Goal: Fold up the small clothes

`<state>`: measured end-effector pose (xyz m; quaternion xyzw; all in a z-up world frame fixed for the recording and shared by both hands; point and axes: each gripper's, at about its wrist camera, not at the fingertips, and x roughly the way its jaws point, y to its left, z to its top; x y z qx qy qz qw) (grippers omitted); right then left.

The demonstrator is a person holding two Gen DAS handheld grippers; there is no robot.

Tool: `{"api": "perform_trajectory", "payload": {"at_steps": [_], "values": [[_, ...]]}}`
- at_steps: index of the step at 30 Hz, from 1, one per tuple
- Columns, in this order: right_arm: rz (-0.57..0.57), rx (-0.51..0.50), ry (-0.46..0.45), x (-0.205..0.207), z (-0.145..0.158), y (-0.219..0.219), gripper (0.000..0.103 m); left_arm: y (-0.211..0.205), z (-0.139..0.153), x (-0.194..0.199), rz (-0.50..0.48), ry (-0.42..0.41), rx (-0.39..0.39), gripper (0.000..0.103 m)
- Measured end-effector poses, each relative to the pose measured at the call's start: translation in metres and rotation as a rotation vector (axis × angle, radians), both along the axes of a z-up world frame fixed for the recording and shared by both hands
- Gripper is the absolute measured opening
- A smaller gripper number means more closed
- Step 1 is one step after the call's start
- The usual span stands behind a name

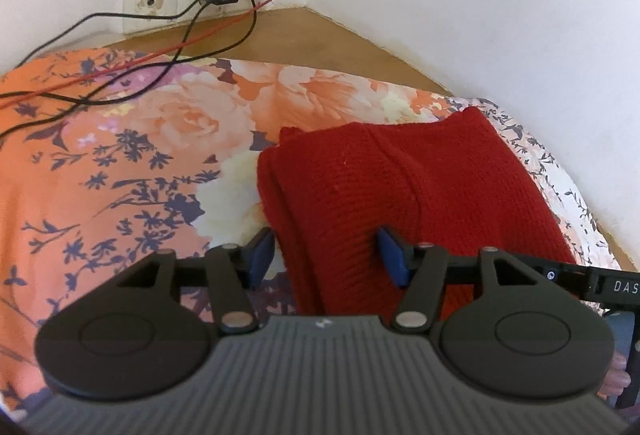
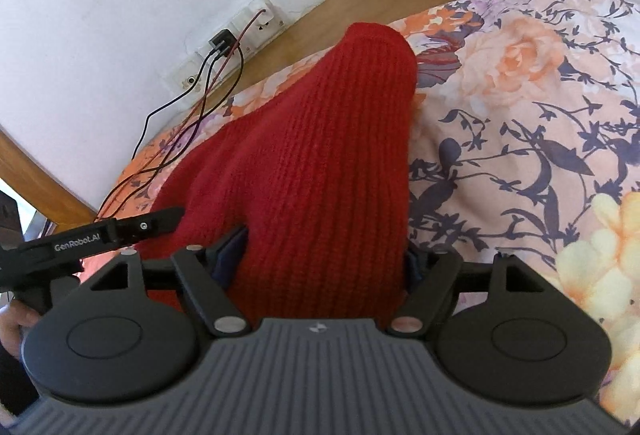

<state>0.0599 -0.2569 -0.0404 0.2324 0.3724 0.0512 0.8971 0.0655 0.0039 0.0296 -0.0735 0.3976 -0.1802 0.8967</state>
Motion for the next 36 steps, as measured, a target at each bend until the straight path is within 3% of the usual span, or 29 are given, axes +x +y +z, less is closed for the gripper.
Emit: {"api": "perform_trajectory", "payload": {"at_steps": [4,11,14,17,24,28,36], "values": [[-0.011,-0.041,-0.013,-0.008,0.012,0.006,0.079,-0.006,0.016,-0.014,0.011,0.005,0.042,0.057],[-0.029,-0.091,-0.092,-0.040,0.039,0.007,0.079,-0.013,0.040,-0.051,-0.030,-0.038,0.042,0.057],[-0.021,-0.123,-0.154,-0.055,0.049,0.007,0.077,-0.018,0.036,-0.055,-0.011,-0.047,0.101,0.059],[0.043,-0.188,-0.124,-0.051,0.046,0.018,0.063,-0.018,0.023,-0.050,0.031,-0.009,0.161,0.060],[0.160,-0.351,-0.104,-0.035,0.035,0.066,0.063,0.003,0.007,-0.045,0.094,0.004,0.214,0.062],[0.168,-0.424,-0.110,-0.030,0.030,0.079,0.063,0.010,0.003,-0.043,0.119,0.023,0.179,0.063],[0.138,-0.418,-0.127,-0.044,0.040,0.071,0.074,0.013,0.024,-0.056,0.166,0.043,0.074,0.061]]}}
